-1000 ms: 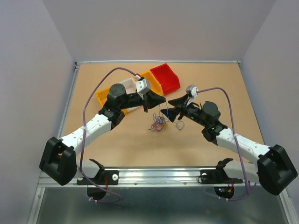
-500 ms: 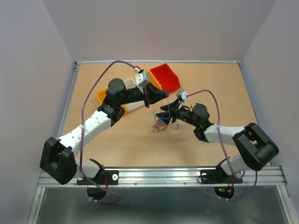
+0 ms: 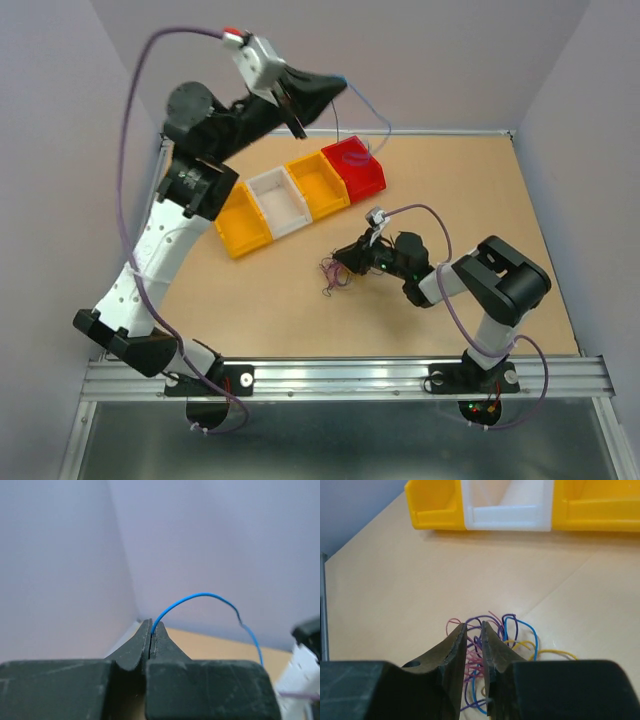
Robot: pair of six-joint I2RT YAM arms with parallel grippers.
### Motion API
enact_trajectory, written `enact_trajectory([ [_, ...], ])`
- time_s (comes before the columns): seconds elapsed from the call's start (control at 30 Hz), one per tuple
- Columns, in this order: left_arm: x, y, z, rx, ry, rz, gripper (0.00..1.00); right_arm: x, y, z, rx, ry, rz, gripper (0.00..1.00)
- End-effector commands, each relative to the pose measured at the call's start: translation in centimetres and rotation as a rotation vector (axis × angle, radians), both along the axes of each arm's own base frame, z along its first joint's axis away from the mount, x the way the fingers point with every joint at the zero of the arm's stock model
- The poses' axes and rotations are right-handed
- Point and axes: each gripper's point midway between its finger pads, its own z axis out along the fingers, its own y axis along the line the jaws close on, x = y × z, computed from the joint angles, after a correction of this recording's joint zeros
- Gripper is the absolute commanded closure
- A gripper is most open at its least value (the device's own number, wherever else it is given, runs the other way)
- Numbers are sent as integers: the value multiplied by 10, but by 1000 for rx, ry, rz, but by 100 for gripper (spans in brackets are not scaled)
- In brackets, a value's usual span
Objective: Untangle the cables
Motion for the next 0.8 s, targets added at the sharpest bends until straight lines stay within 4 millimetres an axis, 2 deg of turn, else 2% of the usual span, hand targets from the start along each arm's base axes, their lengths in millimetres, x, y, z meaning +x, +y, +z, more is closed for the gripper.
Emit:
enact_trajectory([
  [0.0,14,40,44,-19,4,173,100,4,-10,5,41,-40,-82,78],
  [0.07,22,58,52,-39,-5,233,100,1,-15,4,43,-38,-101,82],
  [0.13,32,65,39,-21,16,264,100,-1,-17,13,58,-55,-101,81],
  [0.17,34,73,37,-19,12,287,100,-4,-18,14,61,-53,-97,75],
  [0.2,43,74,15,5,52,299,100,-6,-19,23,75,-70,-95,71],
  [0.23,40,80,21,-3,39,311,100,-8,-20,20,69,-63,-95,69],
  [0.27,45,84,7,15,29,332,100,-9,-22,30,85,-83,-99,65],
  [0.3,52,93,-2,28,32,359,100,-12,-25,31,86,-85,-107,62],
  [0.33,61,96,-23,52,68,375,100,-13,-27,34,90,-90,-109,56],
  [0.4,70,116,-35,61,79,417,100,-17,-30,46,108,-115,-110,47],
  [0.43,75,122,-53,77,107,429,100,-19,-32,45,104,-110,-110,41],
  [0.47,80,133,-62,92,114,452,100,-21,-34,53,119,-125,-113,39],
  [0.5,80,132,-71,105,120,450,100,-23,-35,55,121,-130,-116,37],
  [0.53,87,141,-96,132,160,475,100,-24,-37,58,124,-130,-120,36],
  [0.57,85,146,-102,142,150,489,100,-27,-40,54,112,-124,-125,35],
  [0.6,86,152,-111,160,145,514,100,-26,-44,62,122,-144,-141,34],
  [0.63,90,157,-139,194,183,532,100,-28,-45,62,122,-143,-143,34],
  [0.7,87,163,-158,228,187,550,100,-29,-50,62,110,-146,-160,33],
  [0.73,87,167,-181,266,202,565,100,-30,-53,66,110,-149,-168,33],
  [0.77,88,172,-193,282,214,586,100,-31,-55,67,108,-152,-174,32],
])
